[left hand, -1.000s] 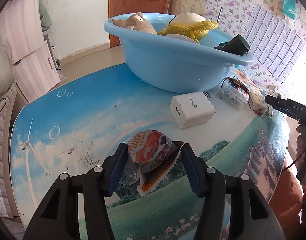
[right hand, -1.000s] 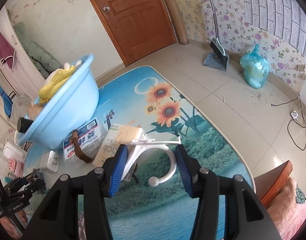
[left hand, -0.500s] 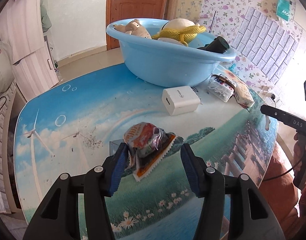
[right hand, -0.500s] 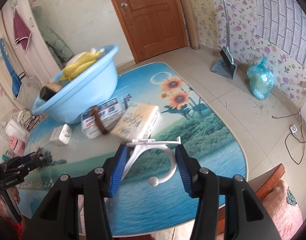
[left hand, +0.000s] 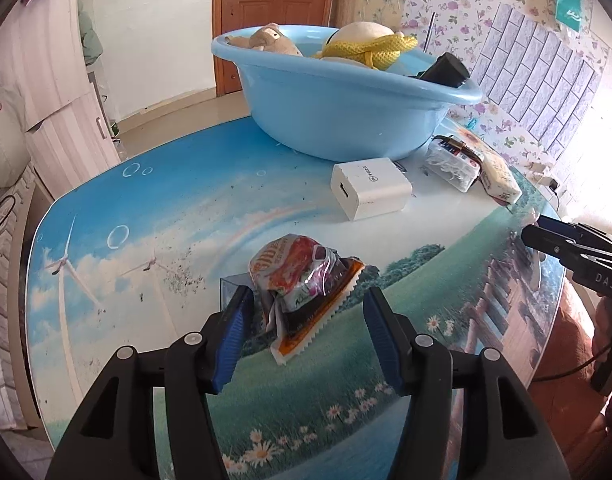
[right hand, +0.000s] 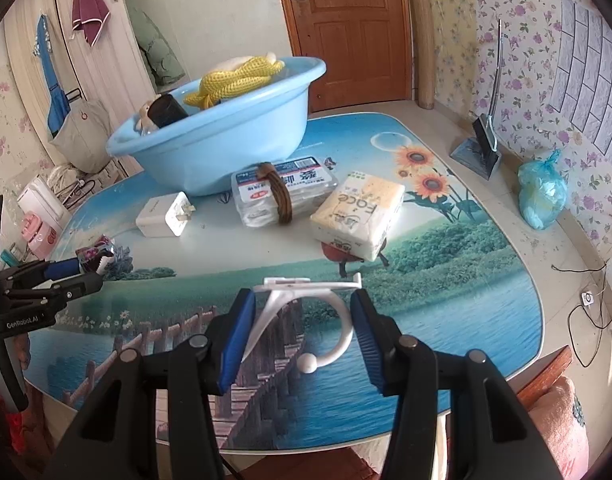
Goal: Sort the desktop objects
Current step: 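Grasp the snack bag with the left gripper while the right grasps the white hook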
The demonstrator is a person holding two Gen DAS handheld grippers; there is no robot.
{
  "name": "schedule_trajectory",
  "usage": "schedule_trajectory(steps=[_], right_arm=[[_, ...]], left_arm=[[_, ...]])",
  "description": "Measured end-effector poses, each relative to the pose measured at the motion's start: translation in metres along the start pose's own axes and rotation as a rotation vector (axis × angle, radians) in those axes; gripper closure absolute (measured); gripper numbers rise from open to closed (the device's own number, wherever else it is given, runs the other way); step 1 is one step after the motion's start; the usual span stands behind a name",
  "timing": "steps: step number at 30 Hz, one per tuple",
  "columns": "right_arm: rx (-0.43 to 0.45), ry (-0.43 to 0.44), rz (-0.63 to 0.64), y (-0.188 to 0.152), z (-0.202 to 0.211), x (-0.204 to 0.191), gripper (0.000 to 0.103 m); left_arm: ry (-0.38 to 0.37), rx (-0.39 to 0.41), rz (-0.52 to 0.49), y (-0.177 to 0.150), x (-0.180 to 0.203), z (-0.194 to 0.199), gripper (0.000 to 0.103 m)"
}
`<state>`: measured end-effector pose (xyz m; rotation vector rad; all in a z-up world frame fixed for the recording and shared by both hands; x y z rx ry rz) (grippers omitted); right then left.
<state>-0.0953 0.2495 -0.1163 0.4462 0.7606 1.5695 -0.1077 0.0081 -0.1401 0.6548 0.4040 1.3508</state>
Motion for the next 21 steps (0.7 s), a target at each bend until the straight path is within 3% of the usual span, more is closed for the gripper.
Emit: schedule_trajectory(steps=[9,11,12,13,15,21], right_arm=[[-0.010,-0.022,0.000,-0.001,-0.006,0.000,0.054],[-0.016,-0.030,0.001,-0.002,-0.008,0.001,0.053],[-0.018,-0.040,0.002,-0.002,-0.009,0.001,0.052],[-0.016,-0.045,0.004,-0.003,-0.009,0.001,0.048],[-0.019,-0.046,0.003,-0.003,-0.009,0.001,0.041],[-0.018,-0.048,0.008,-0.004,-0.009,0.000,0.039]], left_arm=[[0.030,0.011,-0.056,0.010,0.003,-0.012,0.035],[0.020,0.012,-0.064,0.011,0.003,-0.012,0.039],[0.018,0.015,-0.063,0.012,0.003,-0.012,0.049],[0.000,0.012,-0.051,0.012,0.002,-0.010,0.051],[-0.016,0.012,-0.042,0.012,0.003,-0.009,0.052],[-0.046,0.017,-0.024,0.007,0.006,-0.001,0.054]])
Point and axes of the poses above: each gripper's, at about its wrist camera, not at the fingertips, and z roughly against the way its jaws point, x to its right, y to its top, the point moved 5 cm from there along -z, roughly the way its jaws point, and after that the axes turned 4 degrees about x, right-handed, at the moved point
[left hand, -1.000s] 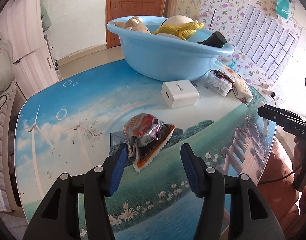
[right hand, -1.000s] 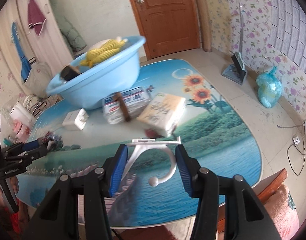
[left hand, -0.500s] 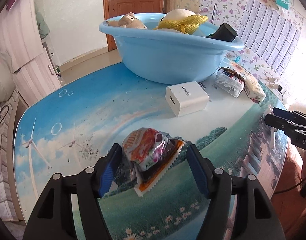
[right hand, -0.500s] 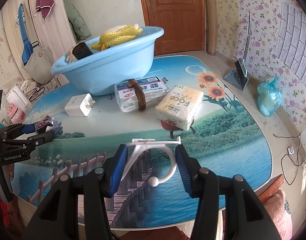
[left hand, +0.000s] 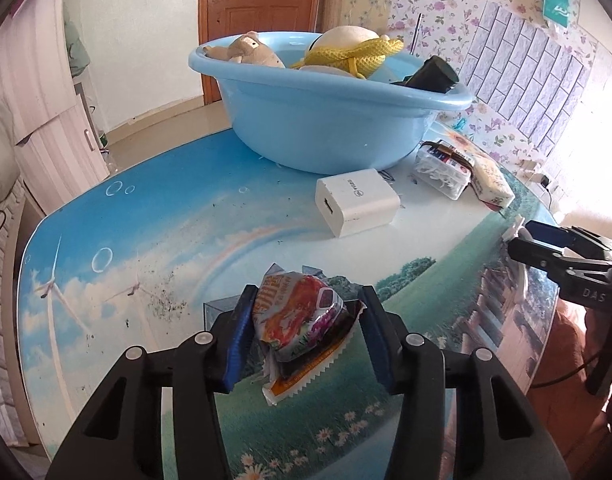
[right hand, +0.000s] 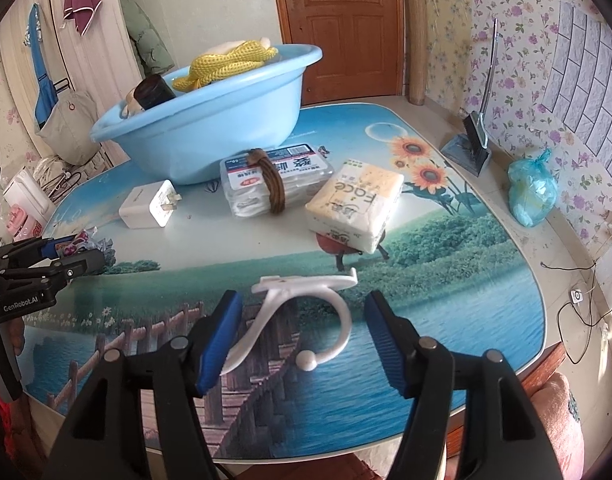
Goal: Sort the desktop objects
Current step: 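Grasp the snack bag with the left gripper while the right grasps the white hook, then carry the snack bag and white hook over the basin and release them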
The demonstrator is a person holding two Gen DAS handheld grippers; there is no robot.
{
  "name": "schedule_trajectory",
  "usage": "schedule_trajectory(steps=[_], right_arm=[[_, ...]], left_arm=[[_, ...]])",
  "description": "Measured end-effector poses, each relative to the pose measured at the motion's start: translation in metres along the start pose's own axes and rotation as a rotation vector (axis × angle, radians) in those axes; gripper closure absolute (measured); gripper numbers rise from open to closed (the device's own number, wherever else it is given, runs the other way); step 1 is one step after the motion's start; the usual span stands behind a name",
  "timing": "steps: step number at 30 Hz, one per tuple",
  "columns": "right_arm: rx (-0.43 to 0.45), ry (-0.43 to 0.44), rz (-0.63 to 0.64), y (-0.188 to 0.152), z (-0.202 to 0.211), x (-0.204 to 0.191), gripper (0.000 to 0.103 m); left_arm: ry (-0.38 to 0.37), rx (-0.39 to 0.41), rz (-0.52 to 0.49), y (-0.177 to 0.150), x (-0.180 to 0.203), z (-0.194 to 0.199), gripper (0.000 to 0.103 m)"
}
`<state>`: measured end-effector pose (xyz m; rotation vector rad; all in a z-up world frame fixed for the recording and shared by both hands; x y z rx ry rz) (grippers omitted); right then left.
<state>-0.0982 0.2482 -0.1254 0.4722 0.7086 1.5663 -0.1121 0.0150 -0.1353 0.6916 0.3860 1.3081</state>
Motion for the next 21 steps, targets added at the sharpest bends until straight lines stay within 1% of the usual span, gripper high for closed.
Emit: schedule_trajectory(steps=[5,7,8,10,14,21], right_arm=[[0.011,-0.022,0.021,0.001,-0.003,-0.002,0.038],[0.013,-0.019,0.031,0.000,-0.003,-0.004,0.038],[0.015,-0.006,0.036,0.000,-0.002,-0.005,0.042],[0.018,0.001,0.047,0.000,-0.001,-0.007,0.054],[0.041,0.015,0.062,0.002,0.005,-0.011,0.055],[0.099,0.044,0.044,0.014,0.022,-0.014,0.055]], left_arm=[[-0.006,0.019,0.006,0.005,0.002,0.010,0.055],[-0.001,0.022,0.005,0.006,0.002,0.013,0.055],[0.006,0.015,0.004,0.007,0.001,0.014,0.055],[0.025,0.008,0.008,0.008,0.001,0.018,0.055],[0.011,0.028,0.025,0.014,0.003,0.032,0.055],[0.008,0.094,0.006,0.032,0.013,0.057,0.055]])
Point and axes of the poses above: each gripper's, at about its wrist camera, not at the fingertips, and z roughly against the way its jaws point, x to its right, y to its top, the point moved 5 cm from there along -z, roughly the way its jaws point, and after that the axes turned 4 degrees about x, right-handed, at the moved point
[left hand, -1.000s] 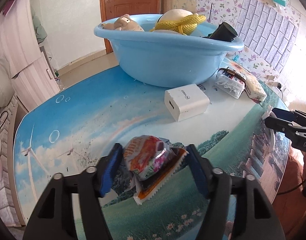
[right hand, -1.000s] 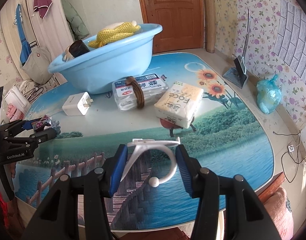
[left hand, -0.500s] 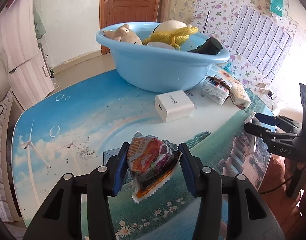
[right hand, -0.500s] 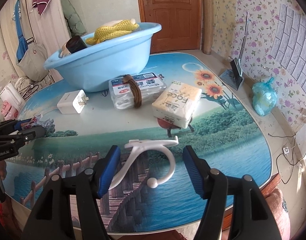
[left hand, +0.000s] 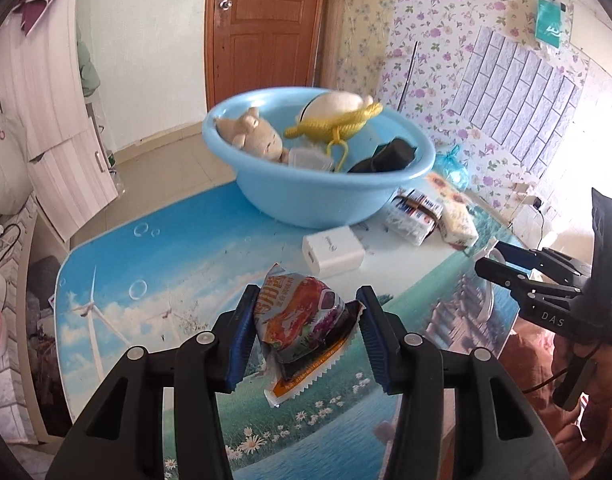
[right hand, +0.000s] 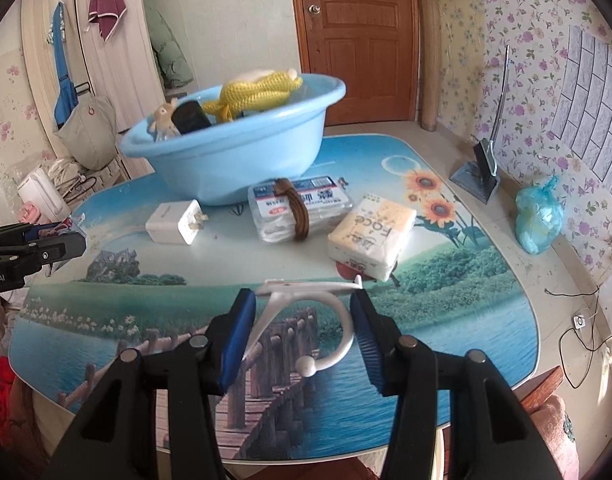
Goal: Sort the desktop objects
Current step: 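Carry the snack bag and white hook over the basin and release them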
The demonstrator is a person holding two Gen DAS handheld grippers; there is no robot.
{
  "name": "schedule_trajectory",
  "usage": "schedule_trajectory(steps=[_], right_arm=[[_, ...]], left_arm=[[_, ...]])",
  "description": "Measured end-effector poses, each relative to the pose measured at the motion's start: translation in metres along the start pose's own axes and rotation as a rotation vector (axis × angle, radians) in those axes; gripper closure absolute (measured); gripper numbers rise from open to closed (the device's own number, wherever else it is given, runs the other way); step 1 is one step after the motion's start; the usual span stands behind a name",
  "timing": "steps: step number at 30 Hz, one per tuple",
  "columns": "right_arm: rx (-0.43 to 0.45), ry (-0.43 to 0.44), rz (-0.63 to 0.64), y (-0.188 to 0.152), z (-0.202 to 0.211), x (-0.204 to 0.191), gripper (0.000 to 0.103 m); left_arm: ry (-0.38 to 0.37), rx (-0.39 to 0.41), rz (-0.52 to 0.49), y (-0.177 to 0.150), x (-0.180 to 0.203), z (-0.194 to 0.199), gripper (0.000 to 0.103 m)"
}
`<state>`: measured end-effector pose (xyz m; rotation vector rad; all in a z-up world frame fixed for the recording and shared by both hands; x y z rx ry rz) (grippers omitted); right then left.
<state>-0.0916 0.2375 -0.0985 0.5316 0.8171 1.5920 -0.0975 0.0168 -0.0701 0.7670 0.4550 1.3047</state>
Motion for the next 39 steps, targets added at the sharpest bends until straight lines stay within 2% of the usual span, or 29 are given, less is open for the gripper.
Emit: schedule_trajectory(steps=[7,10,16,23,39], right_arm=[[0.069,0.042,-0.006,0.021,0.017,-0.010,0.055],[0.088,0.093,-0.043,0.029,0.022,-0.014,0.055],[0.149,0.121,-0.016,0.051,0.028,-0.027,0.055],[0.192,0.157,-0.028,0.076,0.025,-0.032,0.055],[0.245,0.168,-0.020,0.120,0.000,-0.031,0.055]], left_arm=[[-0.019,0.056,-0.023,0.019,0.010,0.012,0.055],[-0.037,0.062,-0.023,0.024,0.013,0.009,0.055],[-0.052,0.083,-0.031,0.041,0.019,-0.001,0.055],[-0.056,0.101,-0.033,0.064,0.019,-0.013,0.055],[-0.060,0.145,-0.066,0.116,0.022,-0.044,0.054]])
Point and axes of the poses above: each gripper's, at about its wrist camera, not at the fingertips, and z roughly against the way its jaws point, x to its right, y to its top, the point moved 5 cm from there along -z, roughly the way its jaws point, and after that the axes turned 4 degrees about x, right-handed, at the moved point
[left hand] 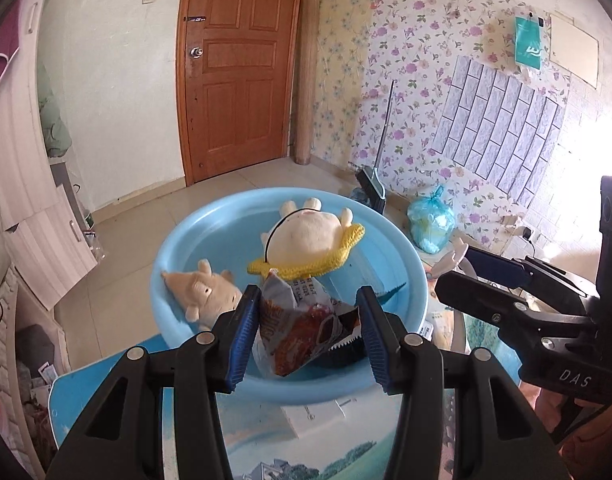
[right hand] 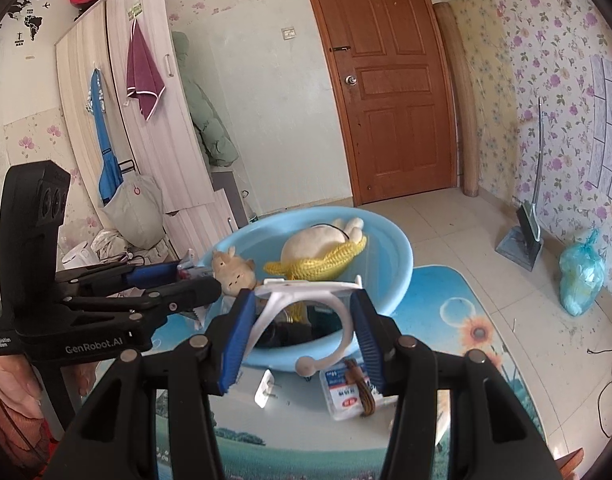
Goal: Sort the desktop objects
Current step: 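Carry the snack bag and white hook over the basin and release them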
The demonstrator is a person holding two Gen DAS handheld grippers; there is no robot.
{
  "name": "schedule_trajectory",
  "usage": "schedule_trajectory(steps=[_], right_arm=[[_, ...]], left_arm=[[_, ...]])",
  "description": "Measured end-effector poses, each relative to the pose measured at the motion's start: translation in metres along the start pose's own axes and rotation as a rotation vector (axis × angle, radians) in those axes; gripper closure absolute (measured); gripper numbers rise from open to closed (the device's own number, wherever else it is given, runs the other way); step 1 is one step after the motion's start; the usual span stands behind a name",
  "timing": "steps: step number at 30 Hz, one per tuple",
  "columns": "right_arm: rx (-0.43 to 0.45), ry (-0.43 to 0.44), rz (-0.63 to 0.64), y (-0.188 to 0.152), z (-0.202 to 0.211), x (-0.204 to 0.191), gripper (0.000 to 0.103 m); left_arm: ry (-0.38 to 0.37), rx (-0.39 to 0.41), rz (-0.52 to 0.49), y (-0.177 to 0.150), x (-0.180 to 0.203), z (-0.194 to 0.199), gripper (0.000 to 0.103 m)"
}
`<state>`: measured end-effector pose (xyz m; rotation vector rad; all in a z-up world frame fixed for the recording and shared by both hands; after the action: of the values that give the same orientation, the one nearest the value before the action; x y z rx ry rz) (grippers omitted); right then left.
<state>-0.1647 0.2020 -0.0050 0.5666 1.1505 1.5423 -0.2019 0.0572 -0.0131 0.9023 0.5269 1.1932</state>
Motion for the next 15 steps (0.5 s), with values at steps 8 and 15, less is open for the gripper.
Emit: schedule_trajectory(steps=[8,15], right_arm=[[0.009,-0.017,0.003,0.008,-0.021,0.002,0.055],[-0.005,-0.011,0.019,0.012,-0.042,-0.003,0.055]], left_arm=[[-0.002,0.060,-0.001,0.010,-0.006,-0.003,0.035],[0.008,0.029,0.022,0.000,-0.015,-0.004,0.035]])
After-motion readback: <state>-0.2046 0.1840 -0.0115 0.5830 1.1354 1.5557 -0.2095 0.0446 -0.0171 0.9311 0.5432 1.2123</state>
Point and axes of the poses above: each gripper's, at about its wrist camera, not at the fingertips, and z roughly against the way its jaws point, x to its right, y to its top, the point moved 5 cm from there along -z, roughly the way its jaws point, and after that the axes turned 4 degrees about x, right-handed, at the moved point
